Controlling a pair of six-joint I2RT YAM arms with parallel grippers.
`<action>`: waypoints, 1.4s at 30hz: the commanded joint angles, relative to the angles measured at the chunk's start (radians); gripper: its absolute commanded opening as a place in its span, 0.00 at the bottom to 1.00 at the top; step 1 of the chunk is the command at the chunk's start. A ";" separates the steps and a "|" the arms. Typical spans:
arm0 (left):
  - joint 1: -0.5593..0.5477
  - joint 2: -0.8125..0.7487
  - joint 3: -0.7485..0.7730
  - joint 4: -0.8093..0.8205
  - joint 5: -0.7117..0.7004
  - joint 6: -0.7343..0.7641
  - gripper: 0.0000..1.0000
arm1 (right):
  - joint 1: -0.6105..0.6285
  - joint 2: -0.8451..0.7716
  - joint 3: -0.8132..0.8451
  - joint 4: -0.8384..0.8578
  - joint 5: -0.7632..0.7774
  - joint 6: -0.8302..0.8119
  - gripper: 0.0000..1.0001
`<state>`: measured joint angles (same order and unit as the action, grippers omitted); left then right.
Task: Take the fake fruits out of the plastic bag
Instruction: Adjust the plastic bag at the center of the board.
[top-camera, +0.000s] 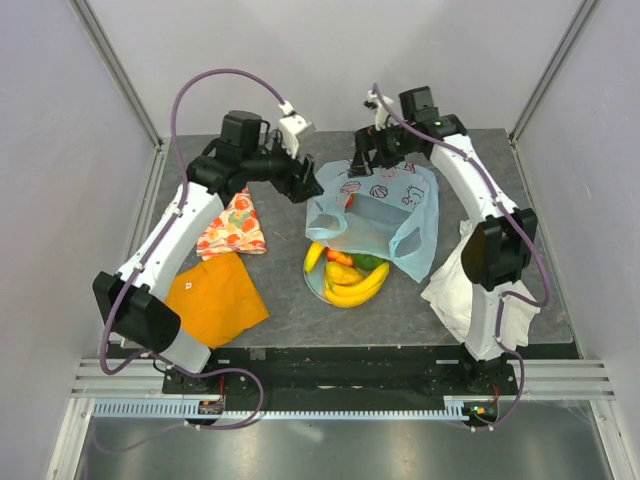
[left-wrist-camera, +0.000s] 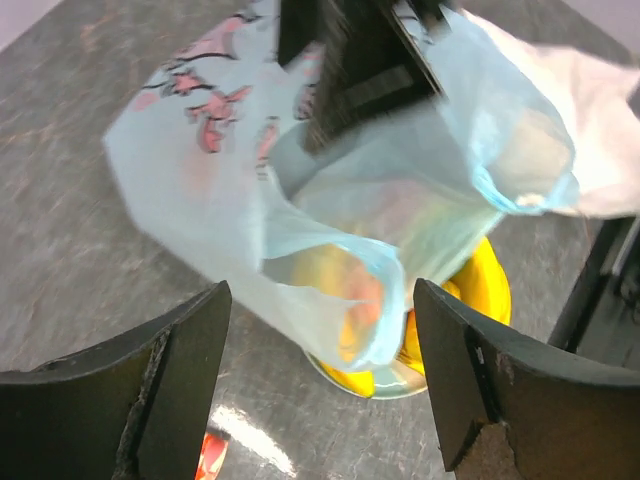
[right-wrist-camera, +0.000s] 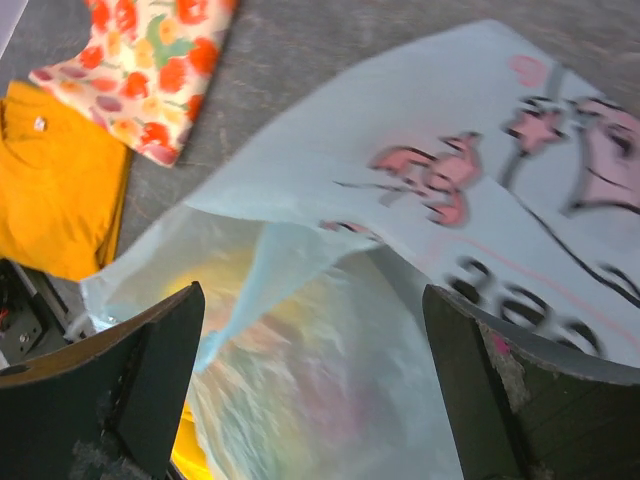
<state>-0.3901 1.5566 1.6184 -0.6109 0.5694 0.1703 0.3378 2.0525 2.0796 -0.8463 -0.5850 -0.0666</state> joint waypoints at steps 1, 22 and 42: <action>-0.156 -0.035 -0.038 -0.032 -0.038 0.260 0.81 | -0.062 -0.123 -0.056 0.004 -0.019 -0.005 0.98; -0.314 0.097 -0.160 -0.119 -0.264 0.742 0.65 | -0.088 -0.002 -0.158 -0.016 -0.144 0.047 0.87; -0.043 0.221 0.132 -0.003 -0.184 0.048 0.02 | -0.060 0.146 -0.021 -0.004 -0.029 0.027 0.80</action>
<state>-0.5568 1.7699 1.6424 -0.7292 0.3519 0.5789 0.2737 2.1956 1.9862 -0.8700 -0.6434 -0.0196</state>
